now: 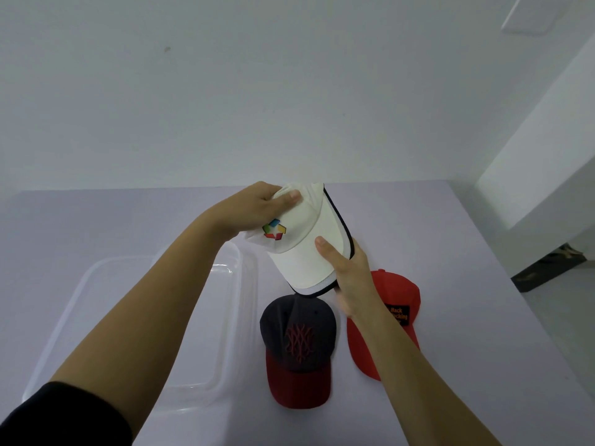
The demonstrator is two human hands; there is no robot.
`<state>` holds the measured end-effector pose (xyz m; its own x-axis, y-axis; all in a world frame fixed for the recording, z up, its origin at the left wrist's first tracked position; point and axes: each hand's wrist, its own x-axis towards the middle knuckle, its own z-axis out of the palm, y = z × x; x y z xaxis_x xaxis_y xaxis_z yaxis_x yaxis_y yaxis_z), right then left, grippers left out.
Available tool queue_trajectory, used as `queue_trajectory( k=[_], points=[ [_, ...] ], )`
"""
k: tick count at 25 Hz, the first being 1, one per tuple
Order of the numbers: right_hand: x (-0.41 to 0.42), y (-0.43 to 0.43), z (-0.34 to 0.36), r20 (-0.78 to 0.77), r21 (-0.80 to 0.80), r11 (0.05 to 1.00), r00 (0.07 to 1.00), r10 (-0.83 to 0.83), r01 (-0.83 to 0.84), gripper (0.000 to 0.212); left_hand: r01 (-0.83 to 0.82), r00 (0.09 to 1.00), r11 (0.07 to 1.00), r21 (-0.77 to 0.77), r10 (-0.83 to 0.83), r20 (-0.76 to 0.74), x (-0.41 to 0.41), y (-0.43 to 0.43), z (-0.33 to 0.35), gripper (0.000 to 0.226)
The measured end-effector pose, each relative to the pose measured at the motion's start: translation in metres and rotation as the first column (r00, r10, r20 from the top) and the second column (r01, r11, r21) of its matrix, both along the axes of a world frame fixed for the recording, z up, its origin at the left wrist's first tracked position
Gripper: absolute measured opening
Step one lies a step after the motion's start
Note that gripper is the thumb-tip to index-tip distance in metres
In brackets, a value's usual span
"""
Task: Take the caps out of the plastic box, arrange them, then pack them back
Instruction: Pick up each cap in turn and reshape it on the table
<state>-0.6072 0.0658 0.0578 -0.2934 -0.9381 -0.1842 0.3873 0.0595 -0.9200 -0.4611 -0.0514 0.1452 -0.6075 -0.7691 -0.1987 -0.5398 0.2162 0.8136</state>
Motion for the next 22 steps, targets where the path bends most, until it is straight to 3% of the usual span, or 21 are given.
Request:
queue_trajectory(
  k=[4, 8, 11, 16, 19, 22],
  points=[
    [0.001, 0.002, 0.003, 0.021, -0.009, 1.0, 0.999, 0.027, -0.027, 0.045, -0.011, 0.999, 0.999, 0.052, 0.012, -0.032, -0.001, 0.002, 0.001, 0.038],
    [0.005, 0.005, 0.002, 0.044, -0.014, 0.996, 0.995, 0.09, -0.089, 0.041, 0.03, 0.979, 0.971, -0.237, 0.019, 0.202, -0.009, 0.003, 0.005, 0.034],
    [0.011, 0.005, 0.0, 0.031, -0.008, 0.996, 0.996, 0.089, -0.089, 0.038, 0.01, 0.976, 0.923, -0.385, 0.075, 0.204, -0.017, 0.006, 0.006, 0.042],
    [0.011, 0.006, 0.002, -0.033, -0.011, 0.999, 0.998, 0.049, -0.049, 0.033, -0.168, 0.985, 0.976, -0.139, 0.172, 0.02, -0.019, 0.006, 0.004, 0.026],
    [0.012, 0.007, 0.004, -0.075, -0.018, 0.999, 0.996, 0.048, -0.049, 0.035, -0.078, 0.979, 0.933, -0.351, 0.138, 0.148, -0.025, 0.008, 0.005, 0.032],
    [0.012, 0.007, 0.006, -0.061, -0.007, 0.998, 0.997, 0.056, -0.057, 0.036, -0.126, 0.967, 0.885, -0.449, 0.21, 0.143, -0.033, 0.005, 0.002, 0.042]
  ],
)
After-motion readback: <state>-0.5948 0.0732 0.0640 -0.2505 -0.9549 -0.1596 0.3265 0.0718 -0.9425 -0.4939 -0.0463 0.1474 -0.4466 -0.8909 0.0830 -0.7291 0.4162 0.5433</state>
